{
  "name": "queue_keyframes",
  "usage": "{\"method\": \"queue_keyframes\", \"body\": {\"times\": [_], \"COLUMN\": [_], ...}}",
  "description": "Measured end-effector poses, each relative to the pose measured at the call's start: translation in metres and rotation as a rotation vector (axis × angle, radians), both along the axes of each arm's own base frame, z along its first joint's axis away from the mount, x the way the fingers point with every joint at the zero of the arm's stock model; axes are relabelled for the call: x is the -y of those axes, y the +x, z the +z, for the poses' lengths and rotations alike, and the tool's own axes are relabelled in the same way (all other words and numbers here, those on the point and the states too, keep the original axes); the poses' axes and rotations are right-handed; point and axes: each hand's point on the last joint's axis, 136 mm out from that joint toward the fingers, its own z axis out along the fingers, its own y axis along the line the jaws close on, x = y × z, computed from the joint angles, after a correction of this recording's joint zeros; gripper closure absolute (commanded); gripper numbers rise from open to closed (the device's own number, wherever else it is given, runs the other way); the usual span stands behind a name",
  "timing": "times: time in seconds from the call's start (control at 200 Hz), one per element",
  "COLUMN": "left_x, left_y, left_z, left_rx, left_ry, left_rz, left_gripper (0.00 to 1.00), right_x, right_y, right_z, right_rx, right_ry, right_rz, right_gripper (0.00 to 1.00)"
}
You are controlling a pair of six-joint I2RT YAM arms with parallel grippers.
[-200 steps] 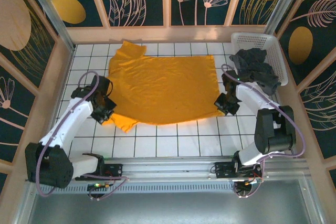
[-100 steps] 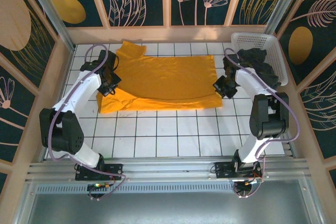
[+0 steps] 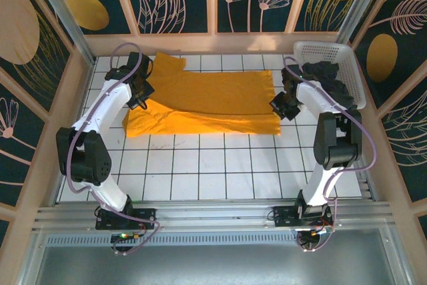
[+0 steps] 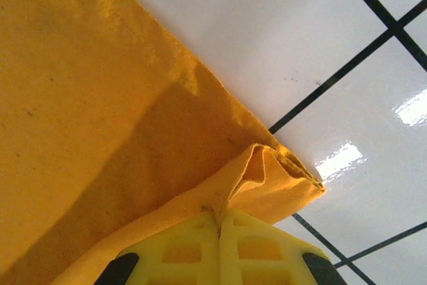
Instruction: Fold and stack the t-shirts
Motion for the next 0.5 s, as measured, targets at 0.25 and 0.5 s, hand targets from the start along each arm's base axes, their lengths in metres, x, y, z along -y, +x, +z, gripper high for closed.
{"method": "queue_keyframes", "body": {"times": [0.25,0.5], "left_x": [-0.001,0.0], "left_y": [0.012,0.027], "left_z": [-0.018,-0.025], "left_rx": [-0.021,-0.008], "left_ry": [0.037,0.067], "left_rz": [-0.018,-0.067], "left_gripper": [1.0,1.0], "right_x": [0.0,0.001], "right_y": [0.018,0.02], "right_z": [0.005,-0.006], "right_rx": [0.036,0.012], "right_ry": [-0.011,-0.018], "right_rz": [-0.004,-0.004], "right_gripper": [1.0,1.0]}}
